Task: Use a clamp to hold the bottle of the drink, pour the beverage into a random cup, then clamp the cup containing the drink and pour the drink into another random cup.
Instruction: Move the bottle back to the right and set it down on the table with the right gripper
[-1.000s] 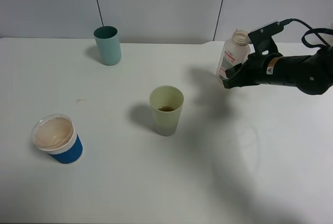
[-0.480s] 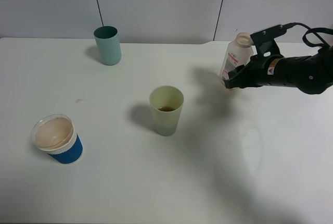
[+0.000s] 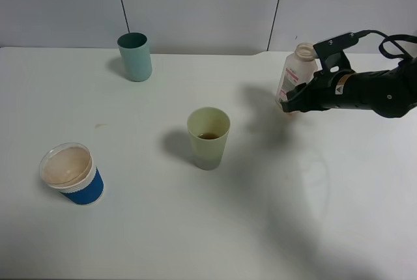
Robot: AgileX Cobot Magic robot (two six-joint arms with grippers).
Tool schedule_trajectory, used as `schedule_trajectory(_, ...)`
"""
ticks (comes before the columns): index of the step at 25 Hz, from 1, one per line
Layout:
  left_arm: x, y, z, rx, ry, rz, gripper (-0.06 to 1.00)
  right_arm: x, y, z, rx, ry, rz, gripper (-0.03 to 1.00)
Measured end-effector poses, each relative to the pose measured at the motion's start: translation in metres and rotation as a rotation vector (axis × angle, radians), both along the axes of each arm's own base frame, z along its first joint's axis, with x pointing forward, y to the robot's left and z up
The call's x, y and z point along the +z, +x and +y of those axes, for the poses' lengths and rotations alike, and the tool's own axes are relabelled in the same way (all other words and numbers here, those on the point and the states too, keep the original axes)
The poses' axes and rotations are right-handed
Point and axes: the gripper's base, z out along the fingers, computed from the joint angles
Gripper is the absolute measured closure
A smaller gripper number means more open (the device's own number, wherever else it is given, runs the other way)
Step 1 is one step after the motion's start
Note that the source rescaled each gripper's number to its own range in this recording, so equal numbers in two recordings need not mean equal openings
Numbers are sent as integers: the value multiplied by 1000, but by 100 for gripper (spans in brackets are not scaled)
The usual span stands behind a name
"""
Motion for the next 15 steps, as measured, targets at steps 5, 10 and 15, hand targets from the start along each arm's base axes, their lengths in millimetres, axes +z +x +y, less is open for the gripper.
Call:
schedule_trajectory(5,0,0,0,0,0,0,7,-1,-1,-1,-6,-7,17,97)
schedule_trajectory(10,0,0,0,0,0,0,7,-2,-1,-1,-10,-7,21,97)
schedule_trajectory(15,0,0,0,0,0,0,7,-3,-2,-2,-24,-10,42,97)
